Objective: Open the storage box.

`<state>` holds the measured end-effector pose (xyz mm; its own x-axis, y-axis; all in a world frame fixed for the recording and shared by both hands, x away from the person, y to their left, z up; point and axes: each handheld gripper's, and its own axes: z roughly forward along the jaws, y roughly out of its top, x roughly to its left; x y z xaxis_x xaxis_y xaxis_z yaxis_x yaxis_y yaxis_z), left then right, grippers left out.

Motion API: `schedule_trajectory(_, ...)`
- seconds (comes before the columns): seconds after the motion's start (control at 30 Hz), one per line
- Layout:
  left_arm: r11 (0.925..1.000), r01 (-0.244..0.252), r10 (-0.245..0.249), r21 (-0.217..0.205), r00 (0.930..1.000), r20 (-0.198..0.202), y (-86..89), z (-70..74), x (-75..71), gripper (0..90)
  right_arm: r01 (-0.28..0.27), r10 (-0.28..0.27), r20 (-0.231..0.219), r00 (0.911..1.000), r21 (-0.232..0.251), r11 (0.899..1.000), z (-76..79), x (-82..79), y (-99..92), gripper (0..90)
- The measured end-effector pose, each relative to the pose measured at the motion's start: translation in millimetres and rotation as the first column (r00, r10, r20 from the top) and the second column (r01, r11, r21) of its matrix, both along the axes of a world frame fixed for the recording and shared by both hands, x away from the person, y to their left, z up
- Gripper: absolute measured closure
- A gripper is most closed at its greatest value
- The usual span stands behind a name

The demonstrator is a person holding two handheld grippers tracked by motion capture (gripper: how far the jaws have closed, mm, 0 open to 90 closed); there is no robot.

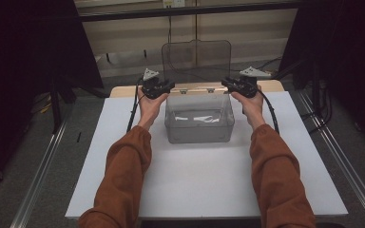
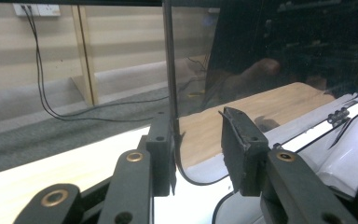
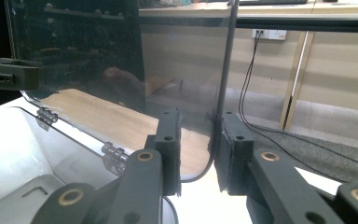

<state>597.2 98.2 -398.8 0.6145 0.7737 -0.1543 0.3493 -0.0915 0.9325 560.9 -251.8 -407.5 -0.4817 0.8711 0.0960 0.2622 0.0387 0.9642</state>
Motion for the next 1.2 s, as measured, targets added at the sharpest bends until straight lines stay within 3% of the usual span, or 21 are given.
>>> schedule_trajectory(0.3, 0.9995, 0.000, 0.001, 0.031, 0.9997, -0.025, -0.9, 2.8, 0.8, 64.8, 0.033, -0.028, -0.085, 0.9960, 0.056, 0.998, 3.8, 4.3, 1.0, 72.8)
schedule_trajectory(0.43, 0.9994, -0.001, 0.003, 0.036, 0.9988, -0.048, -0.7, 4.3, 2.4, 64.9, 0.049, -0.044, -0.121, 0.9917, 0.039, 0.998, 7.9, 6.2, 3.0, 72.4)
schedule_trajectory(0.57, 0.9990, -0.006, 0.009, 0.044, 0.9979, -0.065, -1.7, 6.4, 3.2, 64.7, 0.067, -0.056, -0.151, 0.9869, 0.065, 0.996, 8.7, 7.7, 4.0, 71.8)
schedule_trajectory(0.8, 0.9993, -0.011, 0.014, 0.035, 0.9965, -0.082, -1.4, 6.0, 4.4, 64.6, 0.070, -0.059, -0.164, 0.9848, 0.066, 0.995, 9.0, 9.7, 4.4, 71.2)
schedule_trajectory(0.9, 0.9978, -0.008, 0.013, 0.065, 0.9971, -0.075, -3.8, 6.6, 4.3, 62.4, 0.071, -0.059, -0.170, 0.9837, 0.070, 0.995, 8.7, 10.6, 4.0, 71.0)
schedule_trajectory(1.2, 0.9987, -0.027, 0.032, 0.043, 0.9917, -0.125, -3.3, 6.0, 6.6, 61.6, 0.091, -0.071, -0.209, 0.9752, 0.088, 0.992, 8.5, 13.4, 4.6, 70.4)
